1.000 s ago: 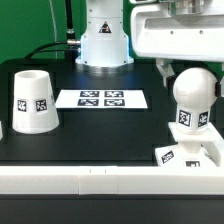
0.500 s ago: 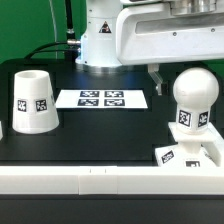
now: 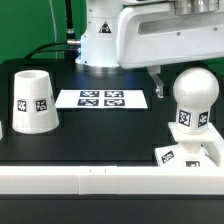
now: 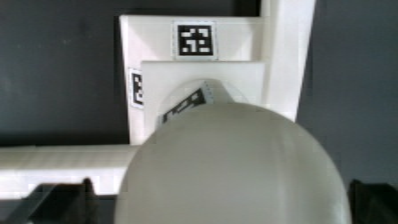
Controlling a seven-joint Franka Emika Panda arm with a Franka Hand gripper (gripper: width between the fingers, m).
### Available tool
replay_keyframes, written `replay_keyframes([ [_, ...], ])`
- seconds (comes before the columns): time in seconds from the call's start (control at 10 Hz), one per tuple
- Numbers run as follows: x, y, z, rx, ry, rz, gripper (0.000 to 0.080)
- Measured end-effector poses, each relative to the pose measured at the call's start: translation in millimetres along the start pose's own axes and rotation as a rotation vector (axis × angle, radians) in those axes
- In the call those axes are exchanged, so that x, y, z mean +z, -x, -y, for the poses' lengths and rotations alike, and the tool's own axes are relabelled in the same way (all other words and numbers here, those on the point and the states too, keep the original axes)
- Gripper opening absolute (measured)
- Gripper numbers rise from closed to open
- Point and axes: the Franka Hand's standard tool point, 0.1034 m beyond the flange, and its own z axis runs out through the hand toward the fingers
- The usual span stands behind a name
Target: Assemble lamp
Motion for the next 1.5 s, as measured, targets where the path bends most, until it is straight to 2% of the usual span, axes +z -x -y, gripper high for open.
replay_keyframes([
  [0.4, -0.9, -2.9, -0.3, -0.412, 0.052, 0.016, 0.0699],
  [1.0, -0.5, -2.4, -7.1, -0.853, 0.063, 0.036, 0.0699],
  [1.5, 3.6, -4.6, -8.8, -1.341, 0.131, 0.087, 0.0699],
])
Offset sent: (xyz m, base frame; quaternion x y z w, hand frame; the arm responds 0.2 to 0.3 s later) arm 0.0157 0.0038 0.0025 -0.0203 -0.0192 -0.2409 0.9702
